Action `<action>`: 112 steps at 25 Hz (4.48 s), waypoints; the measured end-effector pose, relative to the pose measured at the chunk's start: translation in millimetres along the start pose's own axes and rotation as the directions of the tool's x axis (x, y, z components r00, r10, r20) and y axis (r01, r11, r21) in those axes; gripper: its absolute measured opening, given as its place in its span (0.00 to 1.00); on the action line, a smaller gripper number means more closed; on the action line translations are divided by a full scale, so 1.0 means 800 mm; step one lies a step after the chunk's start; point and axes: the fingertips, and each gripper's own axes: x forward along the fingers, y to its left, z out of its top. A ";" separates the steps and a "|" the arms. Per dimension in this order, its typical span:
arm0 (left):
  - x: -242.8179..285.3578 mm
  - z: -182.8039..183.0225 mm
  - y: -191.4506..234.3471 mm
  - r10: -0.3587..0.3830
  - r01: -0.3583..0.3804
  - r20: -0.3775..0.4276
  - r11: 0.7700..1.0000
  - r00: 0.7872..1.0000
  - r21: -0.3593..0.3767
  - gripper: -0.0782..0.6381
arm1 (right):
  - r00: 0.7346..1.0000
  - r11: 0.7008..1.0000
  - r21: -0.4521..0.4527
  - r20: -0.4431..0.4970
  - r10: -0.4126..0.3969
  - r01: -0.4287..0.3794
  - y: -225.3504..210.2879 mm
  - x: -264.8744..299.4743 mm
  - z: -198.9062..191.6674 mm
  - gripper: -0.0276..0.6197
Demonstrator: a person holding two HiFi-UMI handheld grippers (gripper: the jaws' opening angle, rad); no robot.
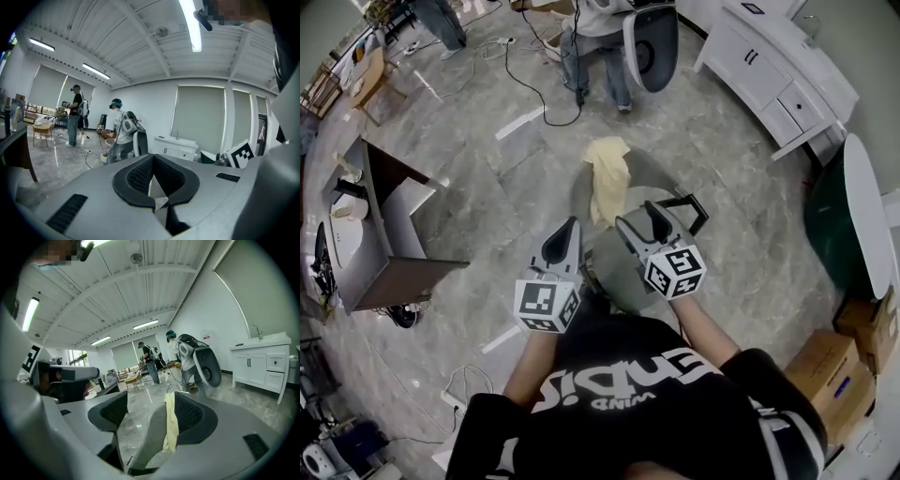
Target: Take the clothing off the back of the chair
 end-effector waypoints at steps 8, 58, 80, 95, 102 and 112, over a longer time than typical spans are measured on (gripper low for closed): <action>0.015 -0.009 0.017 -0.011 0.010 -0.022 1.000 1.000 -0.021 0.13 | 0.996 0.999 -0.006 -0.079 -0.038 0.038 -0.043 0.096 -0.028 0.46; 0.052 -0.047 0.088 0.030 -0.035 -0.120 0.998 0.992 -0.047 0.13 | 0.902 0.975 -0.123 -0.373 -0.217 0.184 -0.146 0.276 -0.133 0.26; 0.032 -0.038 0.029 0.004 -0.008 -0.066 0.998 0.998 -0.060 0.13 | 0.980 0.976 -0.150 -0.095 -0.173 0.158 -0.126 0.201 0.114 0.26; -0.013 -0.031 -0.003 0.018 -0.019 -0.022 0.998 1.000 -0.063 0.13 | 0.992 0.972 -0.196 0.014 -0.127 0.128 -0.075 0.090 0.179 0.26; -0.042 -0.034 -0.034 0.015 -0.015 -0.010 0.998 1.000 -0.058 0.13 | 0.991 0.979 -0.158 0.057 -0.122 0.129 -0.049 -0.017 0.165 0.26; -0.096 -0.058 -0.098 0.028 -0.029 -0.023 0.998 0.999 -0.054 0.13 | 0.992 0.980 -0.158 0.044 -0.120 0.125 -0.028 -0.149 0.101 0.26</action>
